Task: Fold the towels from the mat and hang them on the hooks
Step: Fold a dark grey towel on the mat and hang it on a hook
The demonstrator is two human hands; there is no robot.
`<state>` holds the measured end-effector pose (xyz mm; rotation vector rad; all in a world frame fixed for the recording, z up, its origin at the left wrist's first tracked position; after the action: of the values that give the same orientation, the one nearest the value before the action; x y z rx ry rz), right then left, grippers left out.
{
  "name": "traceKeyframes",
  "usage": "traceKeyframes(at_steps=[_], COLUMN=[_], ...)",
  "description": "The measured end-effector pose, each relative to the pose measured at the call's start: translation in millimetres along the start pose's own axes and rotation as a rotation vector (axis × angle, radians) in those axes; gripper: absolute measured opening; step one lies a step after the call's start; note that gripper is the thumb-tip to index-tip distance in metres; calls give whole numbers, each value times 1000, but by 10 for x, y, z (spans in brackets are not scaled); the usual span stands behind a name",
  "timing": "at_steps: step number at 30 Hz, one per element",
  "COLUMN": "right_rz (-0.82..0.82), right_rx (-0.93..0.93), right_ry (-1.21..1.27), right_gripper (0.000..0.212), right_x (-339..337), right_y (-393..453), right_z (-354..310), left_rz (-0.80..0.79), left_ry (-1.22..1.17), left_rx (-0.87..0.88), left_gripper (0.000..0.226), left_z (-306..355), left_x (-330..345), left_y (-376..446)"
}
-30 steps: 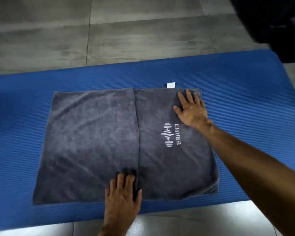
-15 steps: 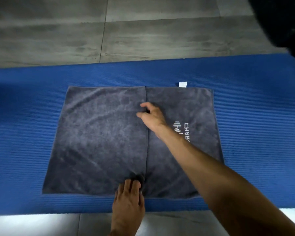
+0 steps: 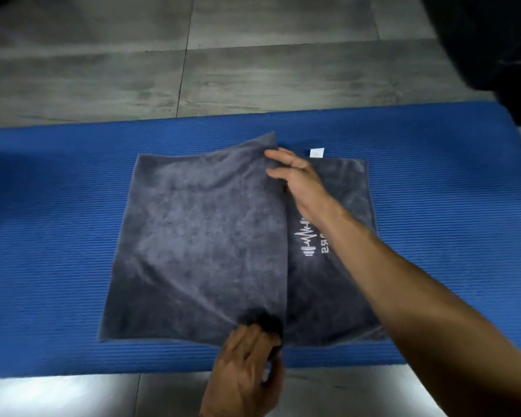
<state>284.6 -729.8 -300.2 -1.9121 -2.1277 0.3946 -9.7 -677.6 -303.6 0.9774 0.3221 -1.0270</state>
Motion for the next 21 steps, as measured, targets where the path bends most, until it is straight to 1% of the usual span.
traceKeyframes(at_steps=[3,5,7,9,11,13,15,17,19,21], right_rz=[35,64,87,74,54,57,44,50,78,119], right_rx=[4,34,100,173,195,174,129,65,12,0], right_ry=[48,-31,-110,-202,-285,-296,-258,-210,-143,-102], right_gripper=[42,38,35,38,42,45,45,43,39,36], right_x=[-521,-852,-1113,-1263,-1328,-1346,-1346,-1394,-1516,-1661], right_y=[80,157,227,241,223,229,231,235,251,269], right_z=[-18,35,123,209,269,288,262,217,177,152], left_rz=[-43,-121,-225,-361,-500,-558,-537,-441,-338,-297], left_ry=[-142,-190,-159,-90,-11,31,12,-50,-139,-158], left_rx=[35,45,44,59,105,151,170,213,256,281], left_gripper=[22,16,13,20,28,31,21,11,11,19], left_z=[316,475,582,613,599,594,615,686,791,889], left_x=[208,443,705,925,1044,1096,1093,1061,1042,1080], left_y=[134,156,133,86,56,50,46,61,85,111])
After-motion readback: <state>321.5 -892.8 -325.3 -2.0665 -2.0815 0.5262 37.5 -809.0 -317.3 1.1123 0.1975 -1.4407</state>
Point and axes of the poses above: each hand's wrist, its own y-axis towards the middle knuckle, its own x-axis out of the palm, z = x × y, the point moved 2 cm from there along y, towards the middle knuckle, and after that the axes turned 13 degrees about z, right-handed, at the moved point
